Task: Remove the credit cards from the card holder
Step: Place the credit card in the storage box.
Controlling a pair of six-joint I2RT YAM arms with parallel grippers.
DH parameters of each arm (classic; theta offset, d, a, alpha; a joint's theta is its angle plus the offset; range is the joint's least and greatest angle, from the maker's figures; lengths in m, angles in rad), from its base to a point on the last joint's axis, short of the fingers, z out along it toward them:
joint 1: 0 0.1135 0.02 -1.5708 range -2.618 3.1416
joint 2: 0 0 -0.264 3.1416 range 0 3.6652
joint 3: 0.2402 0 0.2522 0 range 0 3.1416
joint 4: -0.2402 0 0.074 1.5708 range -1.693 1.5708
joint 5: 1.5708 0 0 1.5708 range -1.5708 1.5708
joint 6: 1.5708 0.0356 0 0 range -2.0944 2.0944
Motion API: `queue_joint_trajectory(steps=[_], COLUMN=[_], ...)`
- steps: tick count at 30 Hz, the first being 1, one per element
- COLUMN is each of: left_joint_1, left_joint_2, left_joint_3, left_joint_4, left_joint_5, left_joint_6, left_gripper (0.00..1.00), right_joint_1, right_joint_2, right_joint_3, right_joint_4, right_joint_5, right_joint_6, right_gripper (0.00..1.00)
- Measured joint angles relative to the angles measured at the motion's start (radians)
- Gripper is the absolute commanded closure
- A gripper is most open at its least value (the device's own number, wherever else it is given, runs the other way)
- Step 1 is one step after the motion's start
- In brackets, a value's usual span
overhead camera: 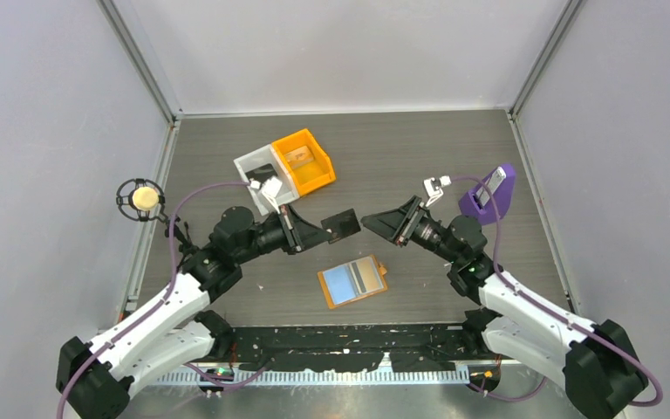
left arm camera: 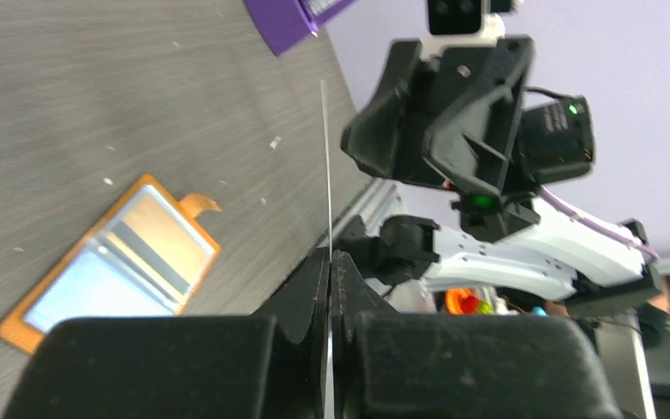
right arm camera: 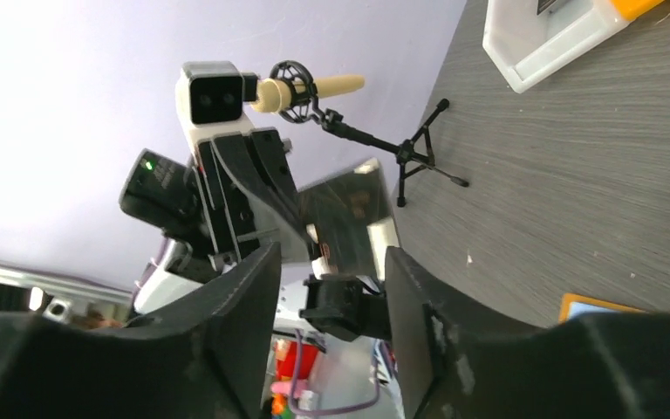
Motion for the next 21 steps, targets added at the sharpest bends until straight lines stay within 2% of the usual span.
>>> queue_joint_trajectory(steps=[3,4,11,15,21], left_joint_1=[0.000,0.000,0.035,0.144,0.277], left_joint_2=[0.000,0.000,0.072,0.182,0.366], left_joint_3=[0.077,0.105,0.343,0.462,0.628], left_joint_4=[-0.128,-0.167,-0.418,-0.516,-0.653], left_joint_5=[-0.067,-0.090,-0.307,-0.377,-0.410], left_joint_6=[0.064,0.088,0.245,0.295,0.339], left_gripper=[1.00,1.00,1.00,1.00,1.00], right_joint_1=[0.000,0.000,0.000,0.000,0.000], right_joint_2=[-0.064,-0.093,-0.215,-0.243,-0.262], right_joint_3=[-0.003,-0.005,-0.073,-0.105,-0.107], right_joint_4=[-0.067,-0.089,-0.175,-0.220,-0.268], right_joint_5=[0.008,0.013,0.043,0.048,0.043], right_joint_6=[-0.039,-0.054,-0.097,-0.110,-0.143], right_gripper=[0.12,0.02,0.05,0.05,0.05])
